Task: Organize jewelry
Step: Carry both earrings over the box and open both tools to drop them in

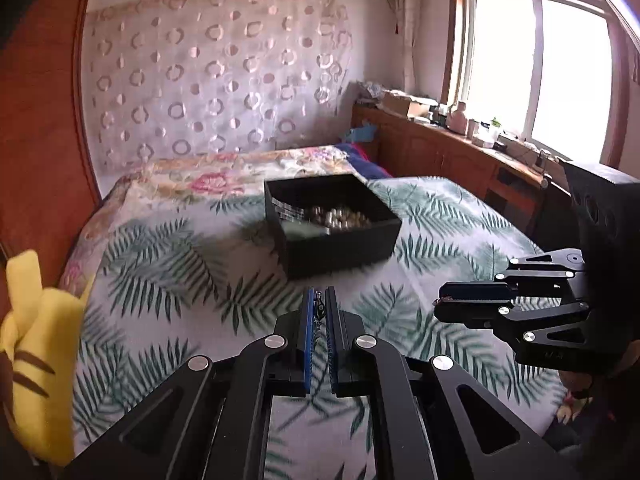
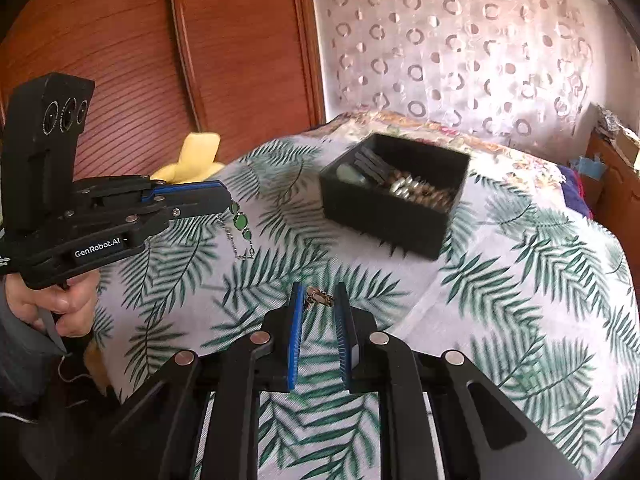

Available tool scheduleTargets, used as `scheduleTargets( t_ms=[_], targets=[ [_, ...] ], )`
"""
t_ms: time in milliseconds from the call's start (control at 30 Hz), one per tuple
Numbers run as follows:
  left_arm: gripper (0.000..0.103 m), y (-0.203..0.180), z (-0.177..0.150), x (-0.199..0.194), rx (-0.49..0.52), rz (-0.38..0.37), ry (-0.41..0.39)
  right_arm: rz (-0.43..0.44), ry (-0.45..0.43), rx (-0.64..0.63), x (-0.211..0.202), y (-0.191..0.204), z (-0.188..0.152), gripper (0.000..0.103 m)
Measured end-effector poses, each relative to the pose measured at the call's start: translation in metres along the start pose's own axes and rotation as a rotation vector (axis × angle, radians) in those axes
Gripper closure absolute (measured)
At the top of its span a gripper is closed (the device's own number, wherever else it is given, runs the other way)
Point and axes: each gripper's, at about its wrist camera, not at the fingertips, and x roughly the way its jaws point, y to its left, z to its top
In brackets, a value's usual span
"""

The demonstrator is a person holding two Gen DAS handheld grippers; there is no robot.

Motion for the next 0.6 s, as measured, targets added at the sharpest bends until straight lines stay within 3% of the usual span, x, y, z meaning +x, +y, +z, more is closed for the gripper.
scheduleTargets(
  t_ms=[367,600],
  targets=[
    [0.098,-0.006,0.061,0.02,0.023,-0.006,-0.068,-0.055,-0.051,0.012,0.006,-0.039,0.043,0.086],
    [0.098,-0.008,0.082,0.045,0.02,-0.014,-0.065,-0.065,-0.031,0.063,0.035,-0.068,0.067,0.086]
  ],
)
